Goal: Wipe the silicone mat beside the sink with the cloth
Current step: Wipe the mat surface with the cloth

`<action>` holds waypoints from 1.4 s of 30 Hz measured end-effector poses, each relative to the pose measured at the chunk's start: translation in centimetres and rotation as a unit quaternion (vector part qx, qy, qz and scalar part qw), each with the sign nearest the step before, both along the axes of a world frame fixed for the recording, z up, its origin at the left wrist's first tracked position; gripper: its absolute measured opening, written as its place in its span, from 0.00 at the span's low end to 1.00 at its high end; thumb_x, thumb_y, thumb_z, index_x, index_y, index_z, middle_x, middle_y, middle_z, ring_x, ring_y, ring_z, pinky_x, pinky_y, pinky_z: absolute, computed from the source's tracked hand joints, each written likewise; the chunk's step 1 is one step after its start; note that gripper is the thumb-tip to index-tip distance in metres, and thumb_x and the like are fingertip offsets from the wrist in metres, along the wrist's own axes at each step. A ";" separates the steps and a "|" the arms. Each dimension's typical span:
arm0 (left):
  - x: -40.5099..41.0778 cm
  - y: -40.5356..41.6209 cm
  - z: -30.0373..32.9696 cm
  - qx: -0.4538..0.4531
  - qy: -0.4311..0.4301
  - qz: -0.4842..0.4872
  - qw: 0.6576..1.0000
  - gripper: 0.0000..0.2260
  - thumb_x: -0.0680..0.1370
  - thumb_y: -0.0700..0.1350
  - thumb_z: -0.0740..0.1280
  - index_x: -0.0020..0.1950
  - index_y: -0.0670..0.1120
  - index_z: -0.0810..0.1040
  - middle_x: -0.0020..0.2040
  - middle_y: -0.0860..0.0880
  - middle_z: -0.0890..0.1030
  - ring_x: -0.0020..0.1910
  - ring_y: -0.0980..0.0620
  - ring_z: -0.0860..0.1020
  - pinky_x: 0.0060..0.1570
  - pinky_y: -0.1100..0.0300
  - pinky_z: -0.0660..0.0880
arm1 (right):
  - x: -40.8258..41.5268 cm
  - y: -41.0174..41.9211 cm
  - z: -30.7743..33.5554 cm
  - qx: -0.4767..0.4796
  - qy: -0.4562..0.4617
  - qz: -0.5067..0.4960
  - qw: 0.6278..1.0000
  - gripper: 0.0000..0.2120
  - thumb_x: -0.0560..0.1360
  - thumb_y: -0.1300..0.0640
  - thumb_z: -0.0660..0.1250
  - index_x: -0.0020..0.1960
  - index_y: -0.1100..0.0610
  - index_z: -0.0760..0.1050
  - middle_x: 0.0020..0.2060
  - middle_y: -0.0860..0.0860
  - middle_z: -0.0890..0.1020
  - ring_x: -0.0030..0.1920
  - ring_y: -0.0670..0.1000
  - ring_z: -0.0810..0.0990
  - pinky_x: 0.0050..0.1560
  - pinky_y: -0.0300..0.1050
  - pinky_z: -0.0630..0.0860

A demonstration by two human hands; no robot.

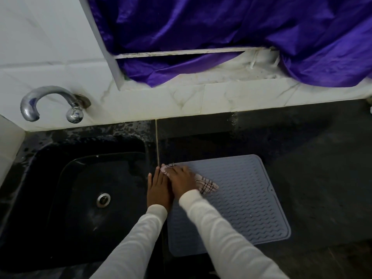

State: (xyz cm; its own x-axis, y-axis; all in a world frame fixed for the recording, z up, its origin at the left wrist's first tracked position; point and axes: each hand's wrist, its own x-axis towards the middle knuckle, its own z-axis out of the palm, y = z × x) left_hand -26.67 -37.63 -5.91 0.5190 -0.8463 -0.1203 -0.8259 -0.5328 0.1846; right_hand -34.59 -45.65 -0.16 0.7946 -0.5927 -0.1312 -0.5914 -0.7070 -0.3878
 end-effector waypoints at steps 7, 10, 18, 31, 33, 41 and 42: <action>0.2 -0.4 -0.4 0.058 -0.046 -0.008 0.997 0.32 0.78 0.53 0.65 0.78 0.44 0.59 0.79 0.44 0.57 0.78 0.45 0.53 0.74 0.46 0.33 | -1.1 -0.5 -1.4 -0.080 0.097 -0.013 0.992 0.27 0.78 0.55 0.62 0.75 0.53 0.58 0.73 0.53 0.63 0.71 0.61 0.62 0.63 0.61 0.69; 0.1 -0.5 -0.6 0.070 -0.059 -0.022 0.996 0.33 0.78 0.53 0.63 0.78 0.41 0.55 0.78 0.41 0.58 0.77 0.42 0.55 0.74 0.45 0.33 | -3.3 -4.6 -1.2 -0.065 0.102 -0.026 0.992 0.22 0.78 0.56 0.60 0.72 0.51 0.65 0.71 0.52 0.66 0.70 0.60 0.62 0.63 0.58 0.68; -0.1 -0.4 -0.8 -0.003 -0.063 -0.017 0.998 0.27 0.77 0.45 0.49 0.77 0.39 0.60 0.76 0.40 0.62 0.75 0.40 0.60 0.75 0.46 0.38 | -16.2 -15.0 0.0 -0.095 0.134 -0.186 0.969 0.17 0.78 0.55 0.60 0.64 0.43 0.74 0.65 0.51 0.72 0.65 0.60 0.65 0.57 0.56 0.73; -0.3 -0.3 -0.2 0.022 -0.043 0.021 0.999 0.26 0.80 0.48 0.38 0.79 0.46 0.44 0.80 0.47 0.48 0.79 0.47 0.46 0.72 0.46 0.30 | -21.6 -18.8 0.9 -0.048 0.140 -0.308 0.940 0.17 0.77 0.55 0.64 0.63 0.42 0.76 0.60 0.53 0.73 0.62 0.62 0.67 0.53 0.58 0.73; -0.6 -0.4 0.1 0.023 -0.042 0.022 0.999 0.24 0.82 0.47 0.39 0.79 0.48 0.42 0.80 0.48 0.46 0.79 0.47 0.44 0.73 0.45 0.32 | -21.7 -19.2 1.3 -0.025 0.141 -0.304 0.942 0.17 0.76 0.54 0.65 0.64 0.44 0.75 0.61 0.54 0.72 0.63 0.62 0.67 0.56 0.58 0.73; -0.8 -0.6 0.8 0.020 -0.032 0.010 0.999 0.28 0.83 0.45 0.51 0.79 0.47 0.39 0.80 0.47 0.42 0.78 0.46 0.39 0.74 0.43 0.34 | -16.9 -16.6 4.7 0.026 0.040 -0.199 0.979 0.17 0.76 0.59 0.64 0.61 0.45 0.78 0.55 0.54 0.74 0.54 0.56 0.78 0.53 0.41 0.73; -0.8 -0.5 0.7 0.011 -0.027 0.008 1.000 0.29 0.83 0.44 0.52 0.79 0.47 0.40 0.80 0.48 0.42 0.78 0.46 0.39 0.74 0.43 0.34 | -15.1 -15.0 5.3 0.023 0.007 -0.163 0.986 0.18 0.76 0.63 0.64 0.60 0.45 0.78 0.50 0.51 0.74 0.50 0.51 0.80 0.48 0.32 0.71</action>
State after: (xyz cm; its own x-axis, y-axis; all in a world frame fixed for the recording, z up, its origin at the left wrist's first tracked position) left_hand -27.42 -38.16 -5.18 0.5393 -0.8349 -0.1101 -0.8251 -0.5500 0.1292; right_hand -49.71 -60.63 5.13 0.5610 -0.8095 -0.1732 -0.7898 -0.4608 -0.4049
